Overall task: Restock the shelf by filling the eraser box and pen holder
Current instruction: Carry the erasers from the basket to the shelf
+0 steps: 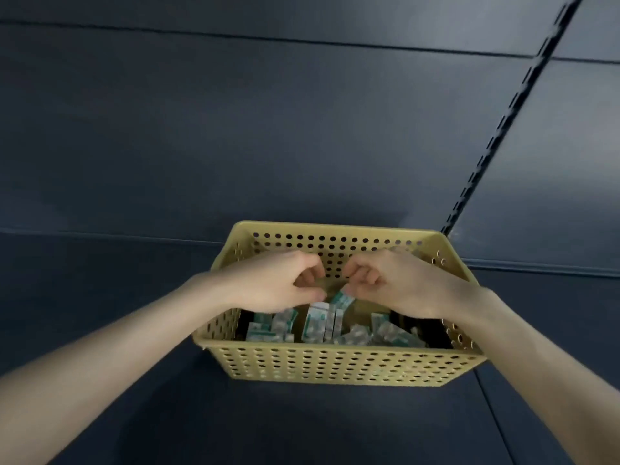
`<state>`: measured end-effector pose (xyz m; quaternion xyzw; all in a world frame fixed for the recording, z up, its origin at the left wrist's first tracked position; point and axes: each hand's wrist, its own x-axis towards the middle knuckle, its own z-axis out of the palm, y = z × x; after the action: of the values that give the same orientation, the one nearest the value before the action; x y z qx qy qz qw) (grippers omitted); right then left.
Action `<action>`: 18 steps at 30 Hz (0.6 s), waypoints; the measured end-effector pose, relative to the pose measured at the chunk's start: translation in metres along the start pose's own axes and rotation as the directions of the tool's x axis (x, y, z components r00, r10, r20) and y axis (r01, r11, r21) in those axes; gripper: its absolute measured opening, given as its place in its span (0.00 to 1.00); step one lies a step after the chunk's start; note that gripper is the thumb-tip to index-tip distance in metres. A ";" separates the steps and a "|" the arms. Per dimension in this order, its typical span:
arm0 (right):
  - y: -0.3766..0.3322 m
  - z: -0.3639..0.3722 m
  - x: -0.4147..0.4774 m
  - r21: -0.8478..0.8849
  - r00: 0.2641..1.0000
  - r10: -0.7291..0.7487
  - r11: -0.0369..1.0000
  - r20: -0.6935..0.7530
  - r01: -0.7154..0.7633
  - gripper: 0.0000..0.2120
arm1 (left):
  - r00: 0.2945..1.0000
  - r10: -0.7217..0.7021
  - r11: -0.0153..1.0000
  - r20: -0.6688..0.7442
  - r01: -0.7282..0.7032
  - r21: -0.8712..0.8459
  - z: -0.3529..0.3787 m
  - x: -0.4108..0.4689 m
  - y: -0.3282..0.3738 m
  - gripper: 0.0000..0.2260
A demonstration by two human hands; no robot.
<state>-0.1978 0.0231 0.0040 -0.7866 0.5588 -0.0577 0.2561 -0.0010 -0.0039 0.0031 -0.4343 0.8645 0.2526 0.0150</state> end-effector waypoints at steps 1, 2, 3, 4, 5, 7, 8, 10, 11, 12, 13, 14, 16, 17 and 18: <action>0.002 0.001 0.001 0.001 0.998 0.028 1.000 0.055 -0.028 0.14 | 0.998 0.017 1.000 0.058 -0.017 0.011 0.000 0.005 -0.002 0.18; 0.003 0.001 0.003 -0.001 0.992 0.050 0.999 0.113 -0.050 0.15 | 0.993 0.031 0.999 0.113 -0.034 0.023 0.001 0.008 -0.003 0.20; 0.004 0.001 0.005 -0.006 0.984 0.069 0.998 0.167 -0.068 0.16 | 0.986 0.040 0.998 0.164 -0.047 0.039 0.001 0.012 -0.004 0.21; 0.004 0.001 0.008 -0.011 0.972 0.088 0.996 0.216 -0.088 0.16 | 0.977 0.046 0.997 0.208 -0.059 0.056 0.001 0.015 -0.005 0.22; 0.004 0.000 0.010 -0.018 0.960 0.107 0.994 0.258 -0.106 0.17 | 0.967 0.053 0.995 0.251 -0.072 0.068 0.000 0.018 -0.006 0.23; 0.005 -0.001 0.015 -0.041 0.933 0.140 0.990 0.331 -0.135 0.19 | 0.940 0.072 0.992 0.332 -0.102 0.076 0.000 0.024 -0.006 0.24; 0.006 -0.001 0.017 -0.052 0.916 0.153 0.988 0.372 -0.144 0.20 | 0.926 0.081 0.989 0.369 -0.120 0.084 0.001 0.028 -0.006 0.23; 0.009 0.000 0.020 -0.061 0.875 0.153 0.988 0.459 -0.141 0.22 | 0.901 0.093 0.983 0.423 -0.151 0.105 0.003 0.034 -0.005 0.22; 0.010 0.000 0.022 -0.058 0.857 0.146 0.989 0.494 -0.134 0.24 | 0.895 0.095 0.982 0.436 -0.157 0.107 0.005 0.036 -0.004 0.21; 0.011 0.000 0.024 -0.050 0.844 0.136 0.990 0.519 -0.129 0.24 | 0.892 0.097 0.982 0.442 -0.157 0.101 0.007 0.039 -0.005 0.21; 0.011 0.001 0.026 -0.039 0.833 0.127 0.991 0.539 -0.126 0.24 | 0.890 0.098 0.984 0.445 -0.153 0.089 0.009 0.041 -0.005 0.21; 0.011 0.002 0.028 -0.026 0.822 0.117 0.992 0.558 -0.123 0.23 | 0.890 0.102 0.986 0.445 -0.149 0.071 0.011 0.043 -0.006 0.22; 0.012 0.005 0.032 -0.019 0.804 0.107 0.993 0.585 -0.118 0.20 | 0.890 0.108 0.990 0.442 -0.139 0.039 0.014 0.045 -0.008 0.26; 0.012 0.007 0.033 -0.019 0.795 0.108 0.992 0.597 -0.121 0.19 | 0.889 0.109 0.991 0.444 -0.134 0.023 0.014 0.046 -0.009 0.27; 0.012 0.007 0.033 -0.018 0.783 0.110 0.992 0.612 -0.126 0.18 | 0.887 0.114 0.992 0.447 -0.128 0.001 0.015 0.047 -0.010 0.27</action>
<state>-0.1933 -0.0077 -0.0147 -0.7233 0.4933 0.2092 0.4356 -0.0254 -0.0370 -0.0252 -0.3101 0.8670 0.3326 0.2036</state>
